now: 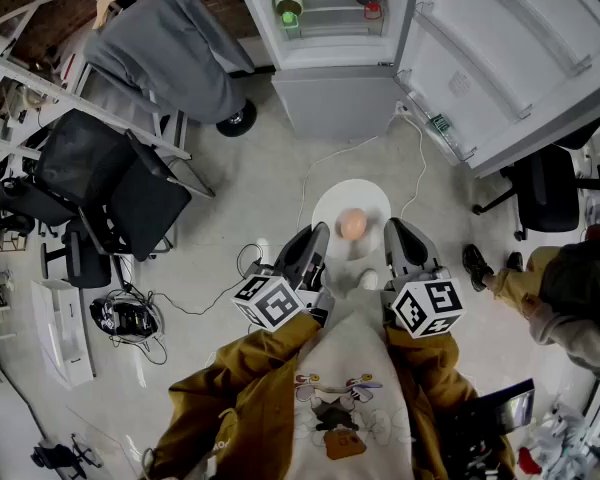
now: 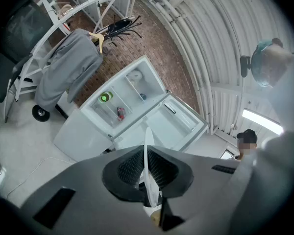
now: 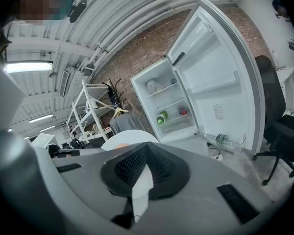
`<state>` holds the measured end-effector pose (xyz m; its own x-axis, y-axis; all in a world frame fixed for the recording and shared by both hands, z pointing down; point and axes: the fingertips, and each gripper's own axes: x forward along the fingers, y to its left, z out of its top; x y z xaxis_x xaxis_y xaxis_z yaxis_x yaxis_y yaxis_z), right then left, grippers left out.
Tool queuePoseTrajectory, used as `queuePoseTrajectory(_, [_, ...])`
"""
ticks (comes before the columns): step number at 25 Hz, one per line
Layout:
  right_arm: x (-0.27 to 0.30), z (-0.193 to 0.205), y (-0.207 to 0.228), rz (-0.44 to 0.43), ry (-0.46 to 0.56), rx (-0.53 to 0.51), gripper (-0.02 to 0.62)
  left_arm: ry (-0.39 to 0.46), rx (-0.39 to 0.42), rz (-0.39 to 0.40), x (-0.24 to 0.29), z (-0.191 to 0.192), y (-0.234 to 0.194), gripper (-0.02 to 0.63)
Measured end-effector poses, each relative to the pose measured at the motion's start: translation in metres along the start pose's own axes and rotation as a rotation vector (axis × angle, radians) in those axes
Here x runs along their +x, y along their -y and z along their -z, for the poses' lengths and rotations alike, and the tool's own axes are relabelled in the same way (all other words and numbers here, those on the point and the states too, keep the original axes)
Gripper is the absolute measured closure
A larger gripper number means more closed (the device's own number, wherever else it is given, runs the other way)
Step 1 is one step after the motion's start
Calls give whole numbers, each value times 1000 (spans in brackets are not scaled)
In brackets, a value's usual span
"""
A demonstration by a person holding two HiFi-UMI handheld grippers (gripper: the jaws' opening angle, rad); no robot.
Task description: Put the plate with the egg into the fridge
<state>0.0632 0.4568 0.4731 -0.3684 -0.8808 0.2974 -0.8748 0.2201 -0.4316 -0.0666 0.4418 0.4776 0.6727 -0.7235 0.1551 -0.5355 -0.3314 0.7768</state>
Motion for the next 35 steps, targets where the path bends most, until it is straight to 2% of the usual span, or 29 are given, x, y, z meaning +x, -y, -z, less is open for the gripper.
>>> queuePoseTrajectory(12, [-7,4,-9,-9,1,9,590,-4,-24,12,-6,1,-1,587])
queuePoseTrajectory(16, [-6,3,-19,-41,21,54,589,-3,-31,10,-12,-2,-3,588])
queuePoseTrajectory(22, [-1,6,-29,-46,15,27,589,7,-40,1,-21,-8,-11,586])
queuePoseTrajectory(27, [13,6,-42,-63,17,20,589,18,-40,-1,-26,-21,-20,588])
queuePoseTrajectory(35, [35,11,-65,-34,8,13,589,6,-47,16,-38,-43,-42,588])
